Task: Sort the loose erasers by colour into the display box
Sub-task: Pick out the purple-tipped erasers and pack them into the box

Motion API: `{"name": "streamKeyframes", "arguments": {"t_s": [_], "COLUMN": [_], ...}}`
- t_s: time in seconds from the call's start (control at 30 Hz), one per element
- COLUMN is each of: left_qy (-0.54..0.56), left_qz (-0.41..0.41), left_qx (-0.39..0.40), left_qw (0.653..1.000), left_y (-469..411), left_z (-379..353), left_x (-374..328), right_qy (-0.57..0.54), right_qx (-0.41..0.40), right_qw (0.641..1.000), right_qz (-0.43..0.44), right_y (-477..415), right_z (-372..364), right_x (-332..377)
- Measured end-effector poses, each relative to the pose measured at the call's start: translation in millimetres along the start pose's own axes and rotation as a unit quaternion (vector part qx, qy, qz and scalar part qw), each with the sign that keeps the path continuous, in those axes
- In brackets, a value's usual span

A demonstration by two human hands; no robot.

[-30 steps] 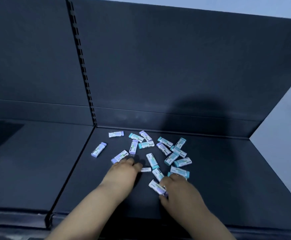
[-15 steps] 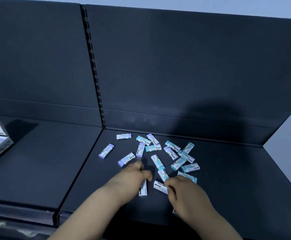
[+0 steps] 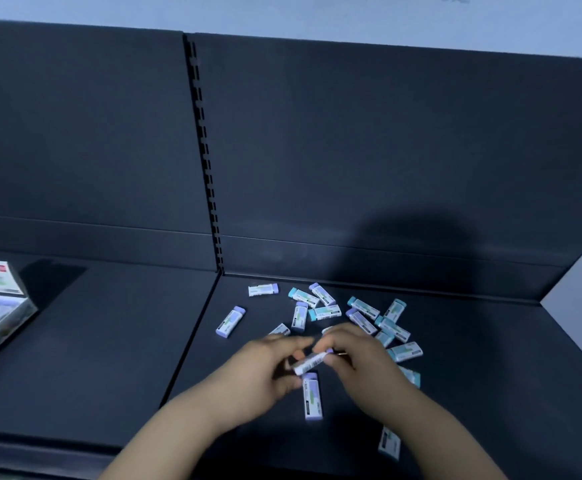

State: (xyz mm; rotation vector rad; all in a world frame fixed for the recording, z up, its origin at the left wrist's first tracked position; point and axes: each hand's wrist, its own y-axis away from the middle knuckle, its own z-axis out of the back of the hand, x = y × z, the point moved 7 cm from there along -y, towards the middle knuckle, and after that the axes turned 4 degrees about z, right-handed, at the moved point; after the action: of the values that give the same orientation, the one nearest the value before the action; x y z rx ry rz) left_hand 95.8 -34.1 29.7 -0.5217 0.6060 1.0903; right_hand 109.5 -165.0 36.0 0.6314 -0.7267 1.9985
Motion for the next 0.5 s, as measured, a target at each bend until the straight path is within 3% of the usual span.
{"name": "streamKeyframes", "arguments": {"t_s": [0.2, 0.37, 0.5], "left_qy": [-0.128, -0.268, -0.296], "left_qz": [0.008, 0.021, 0.087], "left_qx": [-0.056, -0.087, -0.031], "left_qw": [0.990, 0.959, 0.951], "left_y": [24, 25, 29], "left_z": [14, 20, 4], "left_x": [20, 25, 29], "right_qy": [0.008, 0.079, 0.189], "right_qx": [0.040, 0.094, 0.212], "right_qw": [0.999, 0.991, 0.957], "right_qz": [0.032, -0.043, -0.065], "right_y": [-16, -14, -4], "right_z": [-33, -29, -29], "right_x": [14, 1, -1]}}
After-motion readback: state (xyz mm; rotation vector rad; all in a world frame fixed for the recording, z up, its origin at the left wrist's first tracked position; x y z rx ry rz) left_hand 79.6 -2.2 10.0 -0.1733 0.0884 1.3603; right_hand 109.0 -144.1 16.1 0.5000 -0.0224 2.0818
